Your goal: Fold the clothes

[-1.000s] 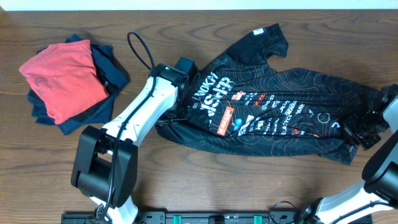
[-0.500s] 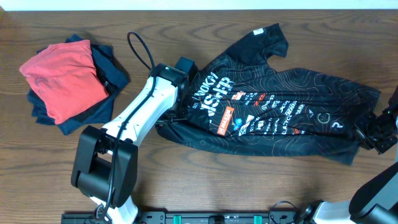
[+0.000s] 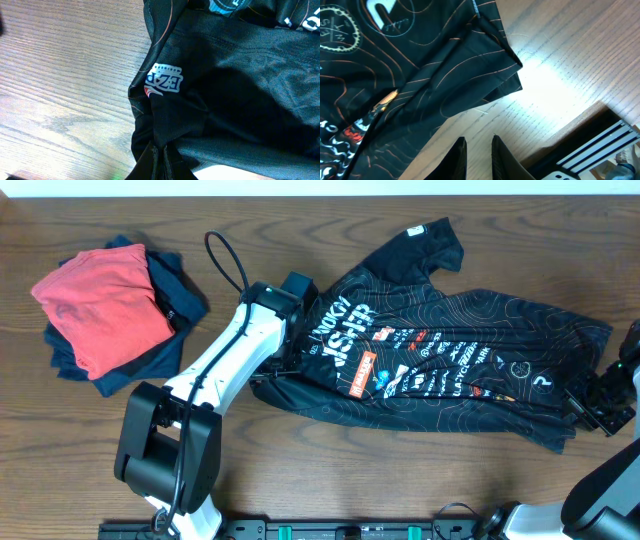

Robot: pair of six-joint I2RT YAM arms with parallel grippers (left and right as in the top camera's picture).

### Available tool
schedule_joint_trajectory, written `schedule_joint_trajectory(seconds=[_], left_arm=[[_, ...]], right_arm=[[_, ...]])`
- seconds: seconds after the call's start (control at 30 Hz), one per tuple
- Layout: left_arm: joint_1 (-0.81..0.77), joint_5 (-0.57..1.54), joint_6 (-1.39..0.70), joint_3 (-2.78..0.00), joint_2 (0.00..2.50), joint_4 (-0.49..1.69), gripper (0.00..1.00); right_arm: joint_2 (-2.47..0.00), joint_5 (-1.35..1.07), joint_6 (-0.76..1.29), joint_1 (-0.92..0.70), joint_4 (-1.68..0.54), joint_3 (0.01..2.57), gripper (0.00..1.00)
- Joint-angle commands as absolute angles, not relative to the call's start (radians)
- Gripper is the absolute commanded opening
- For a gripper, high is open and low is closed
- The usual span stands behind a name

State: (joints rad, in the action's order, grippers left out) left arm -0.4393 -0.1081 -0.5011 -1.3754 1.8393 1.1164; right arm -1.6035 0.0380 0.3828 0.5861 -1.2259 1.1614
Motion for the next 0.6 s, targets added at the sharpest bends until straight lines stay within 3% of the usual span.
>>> schedule_joint_trajectory(seconds=[0.0,0.17,0.4,0.57], left_arm=[[-0.437,-0.113,-0.514,-1.374,1.844,1.12,0.06],[-0.437,-0.113,-0.513,-1.374,1.844,1.12,0.06],[-0.437,-0.113,-0.513,-1.374,1.844,1.12,0.06],[-0.437,-0.113,-0.513,-1.374,1.844,1.12,0.06]], right_arm=[[-1.602,0.101,0.42,0.589,-1.222,1.135,0.17],[-1.602,0.127,0.46,0.589,-1.162,1.051,0.19],[-1.602,0.124,0.46,0.601,-1.043,0.971,0.46],[-1.602,0.13,0.462,0.613,-0.995,0.95,0.46]])
